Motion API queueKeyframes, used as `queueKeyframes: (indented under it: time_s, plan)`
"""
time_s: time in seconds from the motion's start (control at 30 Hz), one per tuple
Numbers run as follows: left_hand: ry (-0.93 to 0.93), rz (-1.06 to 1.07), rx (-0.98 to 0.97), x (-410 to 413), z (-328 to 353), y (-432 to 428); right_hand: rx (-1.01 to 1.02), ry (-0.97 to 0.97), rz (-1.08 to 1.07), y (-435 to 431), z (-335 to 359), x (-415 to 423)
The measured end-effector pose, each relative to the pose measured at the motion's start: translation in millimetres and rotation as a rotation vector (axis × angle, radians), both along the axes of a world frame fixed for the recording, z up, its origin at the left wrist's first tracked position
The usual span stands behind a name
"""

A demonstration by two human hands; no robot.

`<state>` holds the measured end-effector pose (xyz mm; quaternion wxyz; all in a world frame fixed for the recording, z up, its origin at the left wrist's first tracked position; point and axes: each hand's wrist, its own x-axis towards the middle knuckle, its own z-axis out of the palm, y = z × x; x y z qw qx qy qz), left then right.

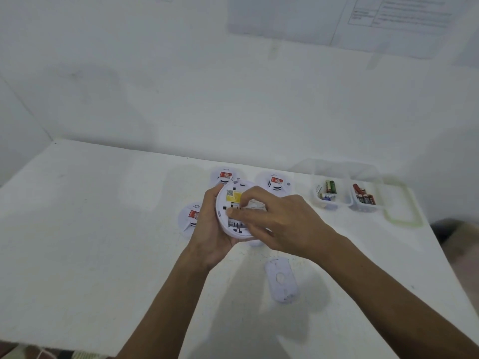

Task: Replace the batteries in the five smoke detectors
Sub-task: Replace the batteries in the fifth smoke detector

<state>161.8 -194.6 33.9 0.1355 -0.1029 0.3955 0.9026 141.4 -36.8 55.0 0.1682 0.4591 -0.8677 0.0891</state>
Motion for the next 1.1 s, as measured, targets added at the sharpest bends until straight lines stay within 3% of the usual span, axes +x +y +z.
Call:
queueKeyframes:
  time_s: [0.53, 0.87, 1.1]
  plan:
    - [-0.055, 0.010, -0.041, -10.3, -3.5, 13.4, 0.075, 0.013, 0.027, 9.7, 3.8, -5.8]
    - [-0.049, 0.095, -0.009, -20.1, -9.3, -2.4, 0.011, 0.004, 0.026, 14.2, 15.8, -12.1]
    - [0.046, 0.072, -0.033, -13.8, -5.6, -1.0, -0.169, -0.286, -0.078, -2.6, 24.4, 0.5]
